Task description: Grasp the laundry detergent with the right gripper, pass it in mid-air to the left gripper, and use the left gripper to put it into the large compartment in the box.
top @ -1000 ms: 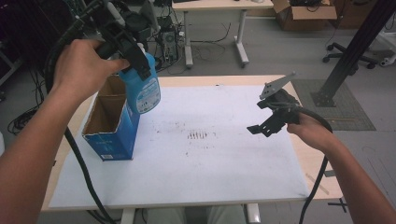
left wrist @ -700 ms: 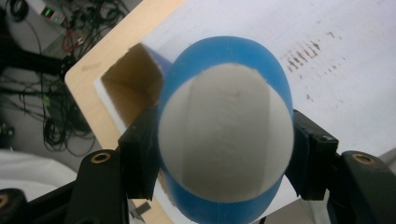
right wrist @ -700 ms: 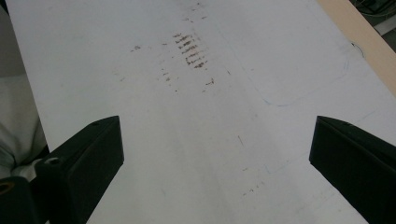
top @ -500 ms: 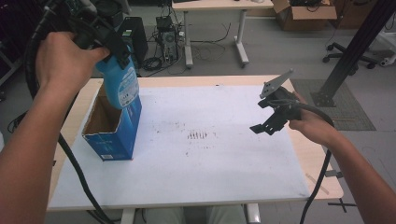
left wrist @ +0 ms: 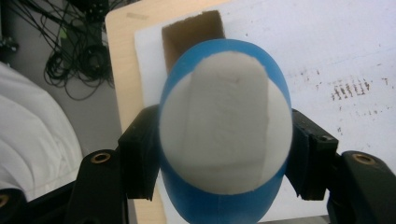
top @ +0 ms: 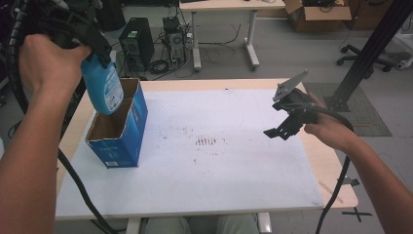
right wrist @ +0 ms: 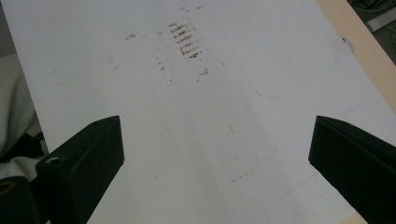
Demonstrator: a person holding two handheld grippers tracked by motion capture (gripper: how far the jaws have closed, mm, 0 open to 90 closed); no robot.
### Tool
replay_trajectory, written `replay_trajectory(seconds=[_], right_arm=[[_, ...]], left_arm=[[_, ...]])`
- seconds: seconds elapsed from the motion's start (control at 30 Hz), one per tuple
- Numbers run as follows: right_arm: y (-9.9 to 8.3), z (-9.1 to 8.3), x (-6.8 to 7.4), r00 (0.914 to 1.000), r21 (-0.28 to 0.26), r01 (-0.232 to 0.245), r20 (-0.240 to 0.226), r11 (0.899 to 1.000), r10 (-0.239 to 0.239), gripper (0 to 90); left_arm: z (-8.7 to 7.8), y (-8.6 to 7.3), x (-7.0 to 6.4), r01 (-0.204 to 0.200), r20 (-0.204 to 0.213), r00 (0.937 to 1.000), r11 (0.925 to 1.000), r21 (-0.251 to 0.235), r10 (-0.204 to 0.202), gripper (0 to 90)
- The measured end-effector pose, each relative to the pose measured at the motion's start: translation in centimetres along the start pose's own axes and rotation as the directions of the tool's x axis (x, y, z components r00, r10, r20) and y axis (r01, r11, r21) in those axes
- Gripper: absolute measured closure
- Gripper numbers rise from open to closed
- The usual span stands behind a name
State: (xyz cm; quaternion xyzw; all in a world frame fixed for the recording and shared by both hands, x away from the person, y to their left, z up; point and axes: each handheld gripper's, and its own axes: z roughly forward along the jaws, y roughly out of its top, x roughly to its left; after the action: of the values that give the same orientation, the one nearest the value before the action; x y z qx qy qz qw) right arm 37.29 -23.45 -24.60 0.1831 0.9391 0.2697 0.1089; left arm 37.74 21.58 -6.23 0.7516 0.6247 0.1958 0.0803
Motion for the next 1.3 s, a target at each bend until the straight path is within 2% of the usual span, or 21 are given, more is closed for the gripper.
replay_trajectory(seconds=[0.03, 0.07, 0.2, 0.4, 0.47, 0.67, 0.73, 0.87, 1.13, 1.3], right_arm=[[0.0, 0.0, 0.2, 1.0, 0.005, 0.006, 0.004, 1.0, -0.006, 2.9], [0.0, 0.0, 0.4, 0.9999, 0.009, 0.013, 0.005, 1.0, -0.013, 2.9], [-0.4, -0.3, 0.9, 0.9993, 0.024, 0.037, 0.007, 0.999, -0.037, 3.0], [-1.0, -0.9, 0.8, 0.9994, 0.019, 0.031, 0.013, 0.999, -0.031, 2.9], [-1.3, -1.1, 0.8, 0.9995, 0.018, 0.026, 0.017, 1.0, -0.026, 2.9], [-1.4, -1.1, 0.6, 0.9996, 0.026, 0.02, 0.018, 0.999, -0.02, 2.9], [-1.3, -0.9, 0.6, 0.9996, 0.038, 0.026, 0.014, 0.999, -0.026, 3.0], [-1.1, -0.8, 0.6, 0.9995, 0.039, 0.029, 0.013, 0.999, -0.029, 3.0], [-1.1, -0.3, 0.3, 0.9999, 0.042, 0.016, 0.005, 0.999, -0.016, 2.9], [-1.2, 0.1, 0.2, 0.9999, 0.05, 0.012, -0.002, 0.999, -0.012, 2.9]], left_arm=[[0.0, 0.0, 0.0, 0.0, 0.0, 1.0, 1.0, 0.0, 0.0, 37.9], [0.3, -0.3, 0.2, 0.02, 0.008, 0.9998, 0.9998, 0.002, -0.02, 37.9], [0.8, -0.7, 0.5, 0.05, 0.013, 0.9987, 0.9987, 0.009, -0.05, 37.9], [1.8, -1.1, 0.8, 0.072, 0.005, 0.9974, 0.9974, 0.013, -0.072, 37.8], [2.7, -1.3, 1.2, 0.095, 0.003, 0.9954, 0.9953, 0.016, -0.095, 37.8], [4.3, -1.5, 1.4, 0.122, -0.009, 0.9925, 0.9924, 0.02, -0.122, 37.8], [5.3, -1.6, 1.7, 0.134, -0.01, 0.9909, 0.9906, 0.025, -0.134, 37.8], [6.4, -1.8, 1.8, 0.132, -0.014, 0.9912, 0.9907, 0.032, -0.132, 37.9], [10.0, -2.2, 1.4, 0.135, 0.005, 0.9908, 0.9896, 0.049, -0.135, 37.9], [12.1, -2.4, 1.1, 0.125, -0.002, 0.9921, 0.9901, 0.063, -0.126, 37.9]])
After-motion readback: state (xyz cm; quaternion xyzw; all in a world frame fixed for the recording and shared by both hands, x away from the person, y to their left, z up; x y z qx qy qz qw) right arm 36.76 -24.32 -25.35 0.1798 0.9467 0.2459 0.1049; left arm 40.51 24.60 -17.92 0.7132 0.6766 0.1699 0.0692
